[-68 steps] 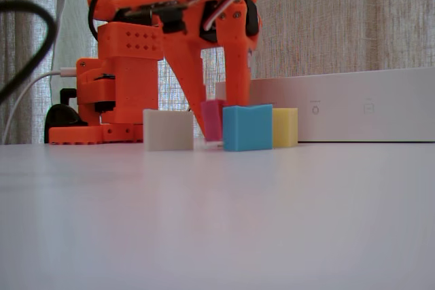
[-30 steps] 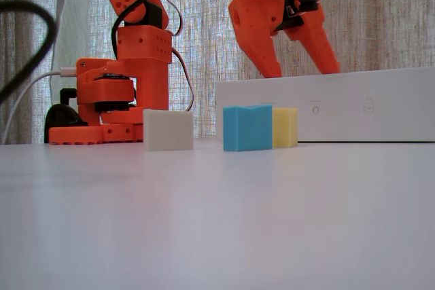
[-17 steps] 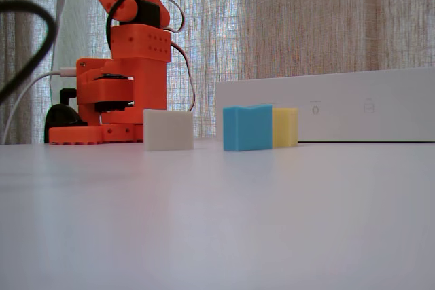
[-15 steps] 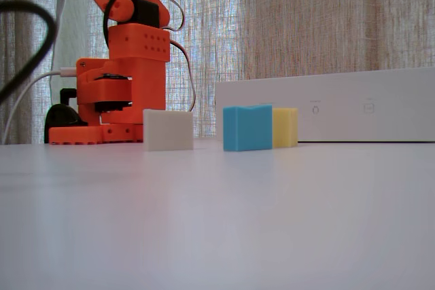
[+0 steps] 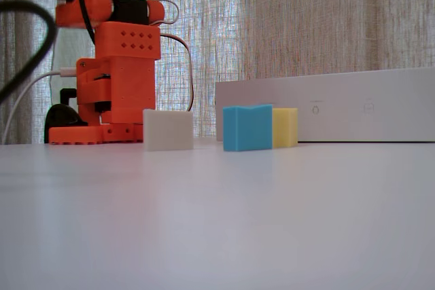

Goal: Grasp the pink cuboid and put it in the bin.

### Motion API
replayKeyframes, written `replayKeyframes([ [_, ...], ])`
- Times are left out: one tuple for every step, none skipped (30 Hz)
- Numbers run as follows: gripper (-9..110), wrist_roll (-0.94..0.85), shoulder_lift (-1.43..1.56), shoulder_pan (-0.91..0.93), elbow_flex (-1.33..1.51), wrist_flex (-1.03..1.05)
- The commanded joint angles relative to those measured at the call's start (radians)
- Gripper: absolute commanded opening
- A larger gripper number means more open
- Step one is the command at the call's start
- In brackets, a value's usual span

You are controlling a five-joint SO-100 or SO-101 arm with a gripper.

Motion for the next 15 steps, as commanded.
replayKeyframes([
  [15, 0.011, 0.127, 0.011, 0.063, 0.103],
  [15, 0.011, 0.160, 0.011, 0.087, 0.138],
  [15, 0.011, 0.190, 0.011, 0.106, 0.176],
  [15, 0.011, 0.212, 0.011, 0.121, 0.210],
  [15, 0.011, 0.212, 0.012, 0.129, 0.233],
  [15, 0.009, 0.212, 0.015, 0.137, 0.249],
  [15, 0.008, 0.212, 0.015, 0.149, 0.261],
  [15, 0.008, 0.212, 0.017, 0.166, 0.262],
  [15, 0.006, 0.212, 0.020, 0.183, 0.259],
  [13, 0.005, 0.212, 0.021, 0.198, 0.261],
  [12, 0.006, 0.212, 0.023, 0.204, 0.268],
  [9, 0.011, 0.212, 0.023, 0.207, 0.272],
  [3, 0.011, 0.212, 0.018, 0.209, 0.276],
  [2, 0.011, 0.212, 0.015, 0.212, 0.288],
  [-1, 0.011, 0.212, 0.015, 0.215, 0.293],
])
